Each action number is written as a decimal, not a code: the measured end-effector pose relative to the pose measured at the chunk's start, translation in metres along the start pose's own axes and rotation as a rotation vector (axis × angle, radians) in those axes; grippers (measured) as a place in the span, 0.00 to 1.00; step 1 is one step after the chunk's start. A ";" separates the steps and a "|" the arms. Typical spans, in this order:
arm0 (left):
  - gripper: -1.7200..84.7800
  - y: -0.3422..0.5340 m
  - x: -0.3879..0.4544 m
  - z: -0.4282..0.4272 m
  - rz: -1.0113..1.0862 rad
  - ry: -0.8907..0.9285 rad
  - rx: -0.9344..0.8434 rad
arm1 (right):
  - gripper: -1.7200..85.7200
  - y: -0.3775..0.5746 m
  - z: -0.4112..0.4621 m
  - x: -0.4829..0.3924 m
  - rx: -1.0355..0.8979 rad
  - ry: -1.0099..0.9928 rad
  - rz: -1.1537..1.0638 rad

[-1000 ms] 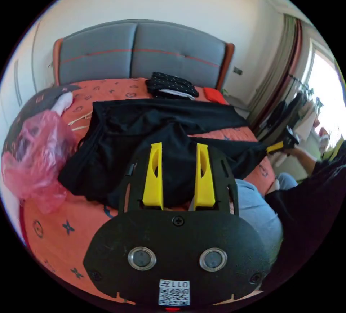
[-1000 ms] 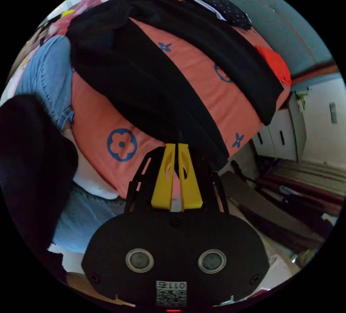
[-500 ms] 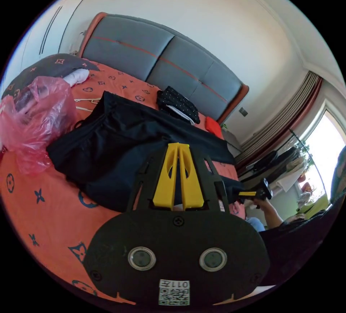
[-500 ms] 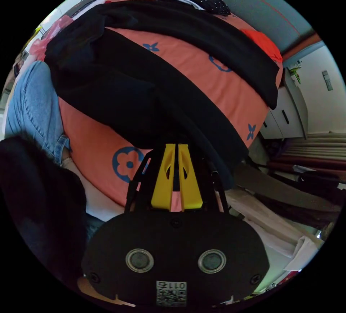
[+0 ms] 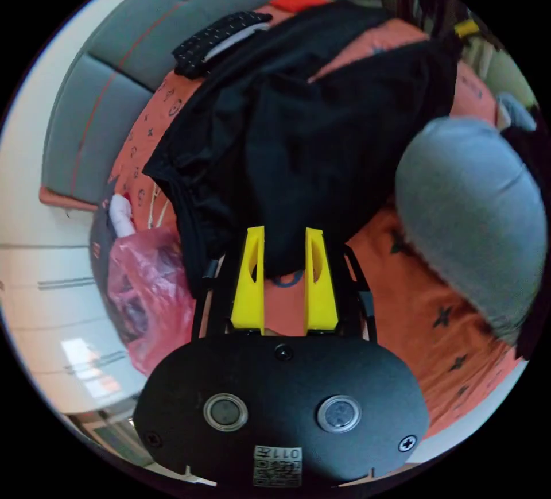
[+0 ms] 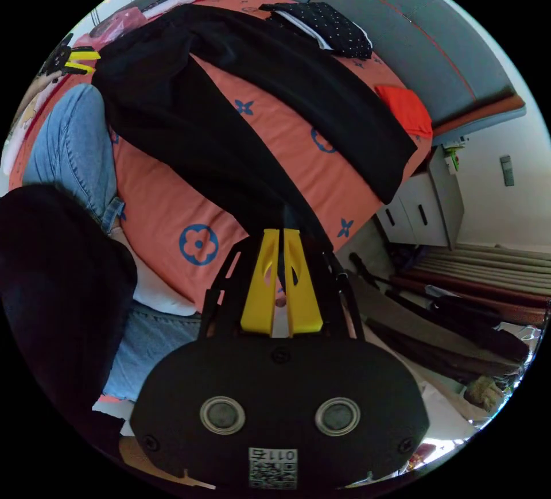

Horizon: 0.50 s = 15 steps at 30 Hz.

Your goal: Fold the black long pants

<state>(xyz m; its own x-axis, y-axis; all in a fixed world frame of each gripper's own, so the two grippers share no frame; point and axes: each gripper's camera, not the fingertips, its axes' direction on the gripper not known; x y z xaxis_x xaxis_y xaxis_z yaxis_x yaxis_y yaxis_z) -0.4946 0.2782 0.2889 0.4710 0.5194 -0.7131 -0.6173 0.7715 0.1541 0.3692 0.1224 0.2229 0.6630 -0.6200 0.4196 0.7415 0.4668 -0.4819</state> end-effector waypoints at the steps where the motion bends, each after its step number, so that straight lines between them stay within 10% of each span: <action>1: 0.13 0.000 0.004 0.009 0.059 -0.051 -0.029 | 0.04 -0.004 -0.002 0.001 -0.017 0.015 -0.002; 15: 0.19 0.010 -0.003 0.082 0.382 -0.335 -0.162 | 0.04 -0.045 0.011 0.025 -0.225 0.036 -0.006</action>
<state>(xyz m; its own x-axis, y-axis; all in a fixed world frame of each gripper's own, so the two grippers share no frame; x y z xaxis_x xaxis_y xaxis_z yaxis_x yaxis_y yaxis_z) -0.4504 0.3145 0.3482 0.3528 0.8614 -0.3653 -0.8612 0.4516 0.2332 0.3532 0.0924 0.2634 0.6515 -0.6466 0.3968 0.7010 0.3133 -0.6407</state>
